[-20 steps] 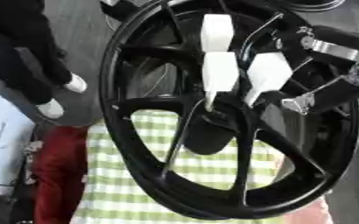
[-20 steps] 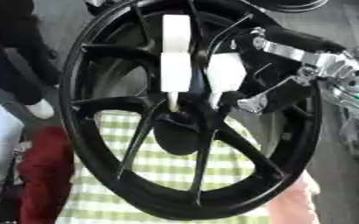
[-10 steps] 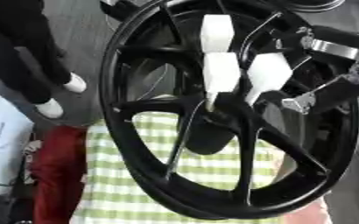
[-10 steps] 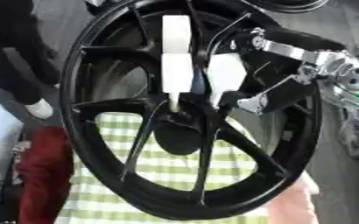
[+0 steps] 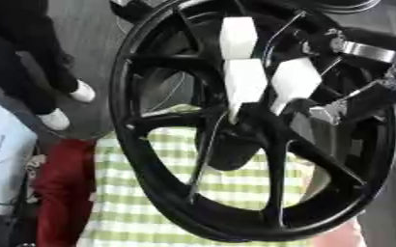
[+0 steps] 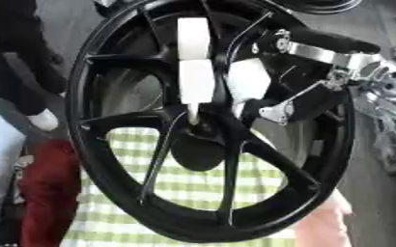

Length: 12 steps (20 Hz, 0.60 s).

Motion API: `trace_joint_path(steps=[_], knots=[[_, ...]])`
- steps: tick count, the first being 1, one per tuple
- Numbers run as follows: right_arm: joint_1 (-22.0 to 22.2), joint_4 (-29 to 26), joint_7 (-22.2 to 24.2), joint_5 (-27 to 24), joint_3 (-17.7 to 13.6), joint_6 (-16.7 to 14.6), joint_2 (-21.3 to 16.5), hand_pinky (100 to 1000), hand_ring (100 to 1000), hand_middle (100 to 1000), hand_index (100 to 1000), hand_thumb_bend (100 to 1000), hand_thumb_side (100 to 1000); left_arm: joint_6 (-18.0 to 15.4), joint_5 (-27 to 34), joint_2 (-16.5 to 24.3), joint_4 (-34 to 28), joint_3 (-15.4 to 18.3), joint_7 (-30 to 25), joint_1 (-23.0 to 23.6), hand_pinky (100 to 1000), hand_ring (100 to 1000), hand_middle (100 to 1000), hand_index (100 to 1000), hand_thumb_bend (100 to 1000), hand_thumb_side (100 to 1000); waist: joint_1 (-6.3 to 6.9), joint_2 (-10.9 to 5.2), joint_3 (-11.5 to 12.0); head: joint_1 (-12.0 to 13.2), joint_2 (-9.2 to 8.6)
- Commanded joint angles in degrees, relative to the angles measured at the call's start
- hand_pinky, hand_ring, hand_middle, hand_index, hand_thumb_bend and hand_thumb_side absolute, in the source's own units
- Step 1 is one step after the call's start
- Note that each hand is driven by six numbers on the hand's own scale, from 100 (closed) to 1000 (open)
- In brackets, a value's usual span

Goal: Pull the pin out of the wheel hub.

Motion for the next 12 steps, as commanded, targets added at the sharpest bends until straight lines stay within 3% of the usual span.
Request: trace_joint_path(steps=[1, 6, 12], knots=[[-0.69, -0.31, 0.44, -0.38, -0.99, -0.26, -1.26, 872, 760, 654, 784, 243, 148, -0.03, -0.09, 1.23, -0.48, 0.04, -0.19, -0.26, 621, 753, 813, 731, 254, 848, 0.33, -0.92, -0.07, 0.09, -0.17], [-0.74, -0.31, 0.42, -0.68, -1.24, -0.15, -1.26, 864, 750, 639, 776, 219, 141, 0.02, -0.06, 1.21, -0.46, -0.01, -0.30, -0.39, 621, 754, 813, 730, 252, 851, 0.40, -0.94, -0.17, 0.03, -0.22], [-0.38, -0.31, 0.29, 0.45, -0.89, 0.83, -1.44, 815, 669, 524, 685, 137, 100, 0.02, -0.03, 1.22, -0.46, -0.04, -0.34, -0.46, 621, 753, 812, 727, 248, 852, 0.42, -0.95, 0.04, -0.18, -0.34]])
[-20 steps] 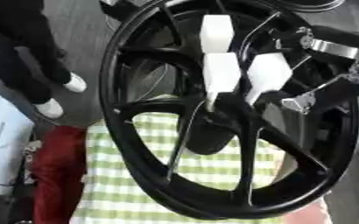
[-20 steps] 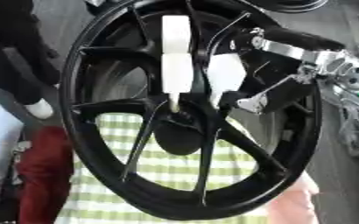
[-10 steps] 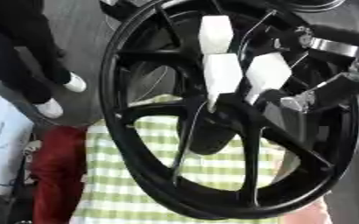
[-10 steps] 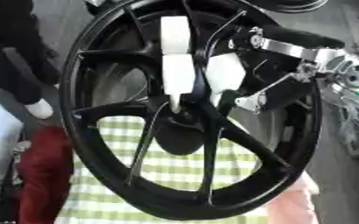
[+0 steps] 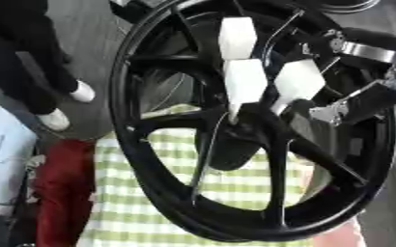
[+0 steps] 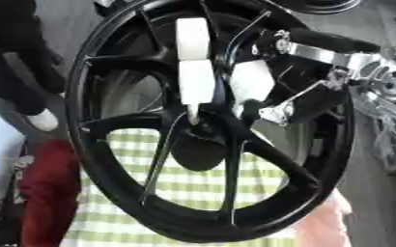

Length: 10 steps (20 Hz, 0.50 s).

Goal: Pull the pin out of the wheel hub.

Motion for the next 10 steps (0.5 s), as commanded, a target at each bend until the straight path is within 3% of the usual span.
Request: trace_joint_path(steps=[1, 10], knots=[[-0.34, -0.29, -0.16, 0.64, -0.69, 0.53, -1.48, 806, 658, 490, 652, 100, 100, -0.04, -0.03, 1.23, -0.47, -0.04, -0.15, -0.45, 621, 754, 812, 727, 247, 853, 0.38, -0.96, 0.10, -0.17, -0.35], [0.00, -0.29, -2.00, -0.46, -0.72, 1.89, -1.39, 732, 525, 351, 504, 100, 100, 0.00, 0.01, 1.19, -0.46, -0.09, -0.28, -0.51, 621, 753, 807, 725, 243, 857, 0.29, -0.95, 0.17, -0.42, -0.32]])
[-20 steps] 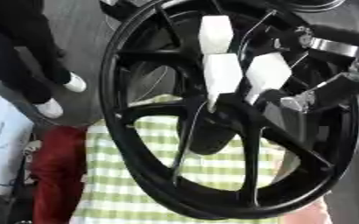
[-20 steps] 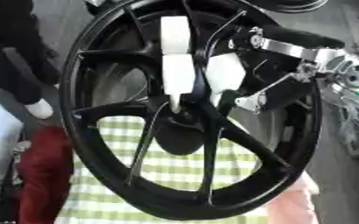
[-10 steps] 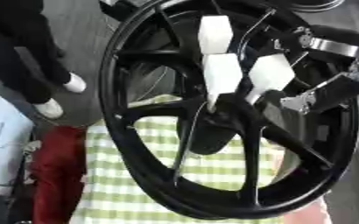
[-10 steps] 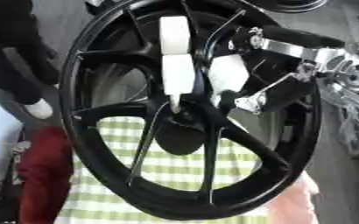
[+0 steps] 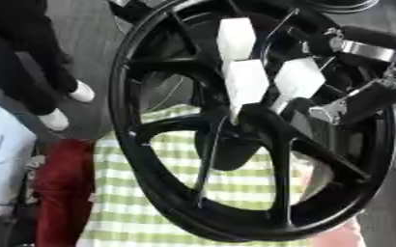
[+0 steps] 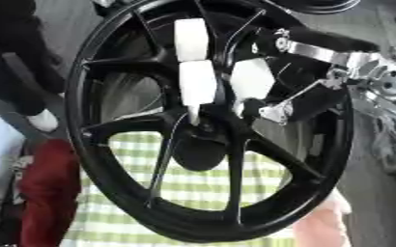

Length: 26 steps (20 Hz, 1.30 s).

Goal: Pull the pin out of the wheel hub.

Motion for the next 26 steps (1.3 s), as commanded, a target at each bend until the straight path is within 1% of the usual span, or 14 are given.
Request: trace_joint_path(steps=[1, 4, 8, 12, 16, 18, 21, 23, 25, 26], knots=[[-0.20, -0.26, -0.89, -0.79, -0.75, 0.54, -1.35, 725, 510, 338, 491, 100, 100, -0.07, 0.00, 1.18, -0.45, -0.06, -0.18, -0.43, 621, 753, 807, 725, 243, 857, 0.27, -0.95, 0.13, -0.20, -0.32], [-0.58, -0.26, -1.22, -2.30, -1.23, 0.48, -1.27, 710, 483, 312, 468, 100, 100, -0.06, 0.00, 1.20, -0.41, 0.00, -0.14, -0.35, 621, 752, 806, 724, 242, 858, 0.24, -1.01, 0.12, -0.22, -0.26], [-0.98, -0.26, -1.53, -4.29, -2.64, -0.21, -1.36, 683, 458, 284, 440, 100, 100, -0.05, 0.00, 1.19, -0.37, 0.03, -0.09, -0.24, 622, 751, 806, 723, 241, 859, 0.19, -1.18, -0.04, -0.05, -0.21], [-1.11, -0.26, -2.22, -6.04, -4.75, -1.08, -1.51, 667, 444, 267, 425, 100, 100, -0.07, -0.03, 1.17, -0.37, 0.11, 0.00, -0.13, 622, 750, 805, 723, 240, 859, 0.18, -1.35, -0.25, 0.04, -0.18], [-0.40, -0.26, -3.71, -8.39, -8.14, -1.78, -1.39, 662, 437, 256, 417, 100, 100, -0.09, -0.09, 1.05, -0.40, 0.27, 0.16, 0.01, 622, 750, 805, 723, 240, 861, 0.23, -1.48, -0.58, 0.38, -0.30], [0.71, -0.26, -5.05, -9.64, -10.15, -1.72, -0.99, 665, 437, 254, 416, 100, 100, -0.11, -0.11, 0.94, -0.41, 0.38, 0.25, 0.09, 622, 750, 805, 723, 239, 861, 0.31, -1.48, -0.82, 0.61, -0.45], [3.83, -0.26, -8.93, -11.92, -14.58, -1.32, 0.24, 671, 437, 251, 415, 100, 100, -0.19, -0.17, 0.76, -0.49, 0.68, 0.55, 0.17, 622, 750, 806, 723, 239, 861, 0.50, -1.44, -1.26, 0.97, -0.67], [7.08, -0.26, -12.80, -13.28, -18.43, -0.99, 1.51, 676, 438, 250, 415, 100, 100, -0.27, -0.23, 0.68, -0.55, 1.00, 0.87, 0.30, 622, 750, 806, 723, 239, 860, 0.63, -1.33, -1.73, 1.40, -0.74], [11.16, -0.26, -17.03, -14.06, -22.19, -0.76, 3.13, 684, 442, 254, 419, 100, 100, -0.34, -0.28, 0.60, -0.62, 1.28, 1.19, 0.40, 622, 750, 806, 723, 239, 860, 0.70, -1.18, -2.19, 1.78, -0.79], [13.98, -0.26, -19.67, -14.12, -24.41, -0.44, 4.65, 689, 446, 256, 422, 100, 100, -0.38, -0.32, 0.53, -0.66, 1.48, 1.38, 0.46, 622, 750, 806, 723, 239, 861, 0.76, -1.07, -2.56, 2.13, -0.94]])
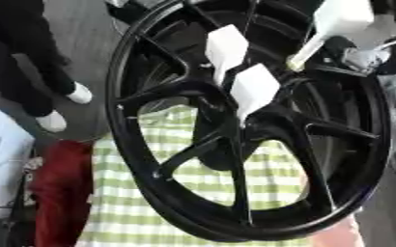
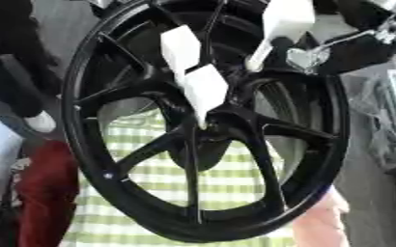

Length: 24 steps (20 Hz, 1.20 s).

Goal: Pull the pin out of the wheel hub.

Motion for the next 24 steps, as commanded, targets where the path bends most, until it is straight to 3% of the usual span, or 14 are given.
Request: trace_joint_path(steps=[1, 2, 3, 4, 5, 6, 10, 12, 15, 19, 21, 24], knots=[[5.32, -0.30, -7.50, -0.75, -7.32, 0.58, 2.52, 692, 448, 258, 423, 100, 105, -0.17, -0.34, 0.57, -1.01, 1.09, 0.69, 0.07, 622, 750, 806, 723, 239, 861, 0.37, -0.86, -0.53, 0.87, -0.93], [7.97, -0.30, -10.03, -0.21, -9.29, 0.77, 4.32, 703, 457, 268, 433, 100, 100, -0.20, -0.38, 0.55, -1.05, 1.22, 0.84, 0.10, 623, 750, 806, 723, 239, 860, 0.40, -0.79, -0.76, 1.08, -0.93], [10.35, -0.30, -12.36, 0.80, -11.10, 1.01, 6.10, 711, 464, 291, 442, 100, 276, -0.22, -0.42, 0.54, -1.09, 1.32, 0.96, 0.12, 623, 750, 806, 723, 239, 860, 0.41, -0.73, -0.92, 1.24, -0.94], [12.64, -0.30, -14.50, 2.26, -12.89, 1.24, 8.12, 711, 464, 278, 442, 100, 100, -0.25, -0.46, 0.53, -1.12, 1.42, 1.07, 0.15, 623, 750, 806, 723, 239, 860, 0.43, -0.67, -1.08, 1.42, -0.96], [14.76, -0.30, -16.62, 3.86, -14.74, 1.45, 10.47, 717, 470, 285, 447, 100, 260, -0.26, -0.49, 0.51, -1.14, 1.55, 1.20, 0.21, 623, 750, 807, 724, 236, 864, 0.46, -0.61, -1.30, 1.68, -0.99], [16.76, -0.30, -19.11, 5.74, -16.75, 1.93, 12.93, 722, 478, 295, 456, 100, 100, -0.28, -0.53, 0.50, -1.15, 1.69, 1.35, 0.26, 623, 751, 807, 724, 239, 860, 0.50, -0.56, -1.51, 1.93, -0.98], [22.90, -0.30, -25.83, 15.51, -22.16, 4.86, 21.99, 755, 519, 345, 502, 100, 100, -0.40, -0.67, 0.41, -1.31, 2.07, 1.81, 0.26, 623, 751, 807, 724, 241, 858, 0.69, -0.46, -1.96, 2.58, -0.89], [24.21, -0.30, -26.86, 18.77, -23.05, 5.22, 24.62, 760, 525, 353, 510, 100, 100, -0.41, -0.71, 0.39, -1.36, 2.14, 1.94, 0.28, 623, 751, 807, 724, 241, 858, 0.76, -0.46, -2.04, 2.72, -0.81], [25.93, -0.30, -28.90, 21.26, -25.11, 5.18, 29.69, 819, 628, 459, 625, 100, 100, -0.50, -0.83, 0.29, -1.50, 2.42, 2.29, 0.24, 623, 752, 809, 727, 244, 854, 1.06, -0.68, -2.50, 2.82, -0.87], [26.86, -0.30, -31.32, 22.31, -26.45, 5.24, 33.05, 898, 789, 588, 766, 100, 100, -0.57, -0.94, 0.12, -1.62, 2.58, 2.55, 0.30, 624, 753, 809, 728, 247, 853, 1.16, -0.96, -2.64, 2.61, -1.14], [27.05, -0.30, -31.76, 23.08, -26.49, 5.66, 34.01, 929, 839, 639, 786, 100, 100, -0.56, -0.95, 0.01, -1.62, 2.61, 2.64, 0.32, 624, 753, 809, 729, 247, 852, 1.16, -1.00, -2.63, 2.46, -1.36], [27.00, -0.30, -32.61, 24.25, -26.53, 7.48, 34.92, 944, 854, 647, 779, 138, 100, -0.55, -0.97, -0.03, -1.63, 2.59, 2.63, 0.24, 624, 753, 809, 728, 246, 851, 1.15, -1.01, -2.52, 2.38, -1.47]])
